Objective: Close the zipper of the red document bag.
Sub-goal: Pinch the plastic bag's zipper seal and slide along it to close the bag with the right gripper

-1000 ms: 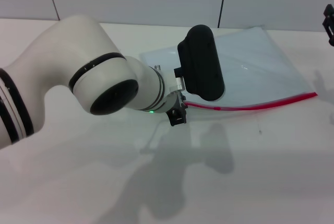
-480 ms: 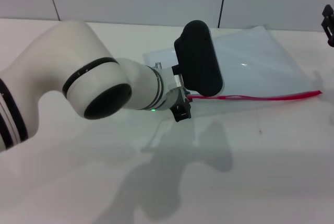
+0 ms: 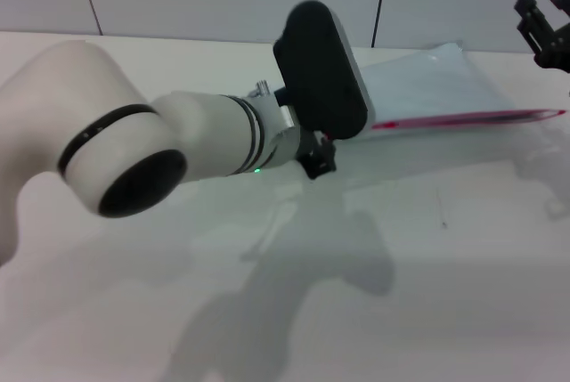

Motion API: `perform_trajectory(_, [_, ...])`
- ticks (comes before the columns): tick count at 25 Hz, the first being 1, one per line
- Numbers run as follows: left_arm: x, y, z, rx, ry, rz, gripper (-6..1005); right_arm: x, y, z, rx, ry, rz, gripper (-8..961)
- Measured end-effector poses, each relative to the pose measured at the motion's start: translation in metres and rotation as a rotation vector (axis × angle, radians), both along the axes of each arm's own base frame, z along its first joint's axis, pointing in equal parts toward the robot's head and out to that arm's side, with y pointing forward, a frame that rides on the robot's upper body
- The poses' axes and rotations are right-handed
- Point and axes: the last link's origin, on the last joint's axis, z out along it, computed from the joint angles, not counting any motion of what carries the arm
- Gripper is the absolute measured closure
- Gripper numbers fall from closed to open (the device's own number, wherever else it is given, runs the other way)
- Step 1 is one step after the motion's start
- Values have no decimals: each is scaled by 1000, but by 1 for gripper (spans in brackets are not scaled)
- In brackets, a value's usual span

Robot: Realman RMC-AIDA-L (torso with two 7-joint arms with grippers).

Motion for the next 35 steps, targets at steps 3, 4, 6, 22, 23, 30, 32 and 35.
perform_trajectory(3, [7, -2, 9, 37, -74, -30, 944, -3, -1, 4, -33, 11, 29, 438])
perform_trajectory(4, [9, -2, 12, 49, -95, -38, 944, -6, -1, 8, -50, 16, 47, 437])
perform_trajectory(6, [12, -1, 18, 71, -127, -48, 945, -13, -1, 15, -84, 15, 90, 438])
perform_trajectory(22, [20, -2, 30, 115, -198, -79, 944, -44, 2, 57, -233, -30, 161, 438])
perform_trajectory(23, [21, -2, 30, 116, -200, -81, 944, -46, 1, 60, -237, -24, 171, 438])
perform_trajectory(30, [23, -2, 31, 120, -207, -93, 945, -59, -6, 82, -294, 69, 248, 436])
perform_trajectory(32, [24, -2, 31, 119, -206, -94, 945, -61, -5, 83, -334, 50, 237, 435])
perform_trajectory(35, [24, -2, 31, 119, -201, -100, 945, -65, -2, 82, -386, -51, 201, 434])
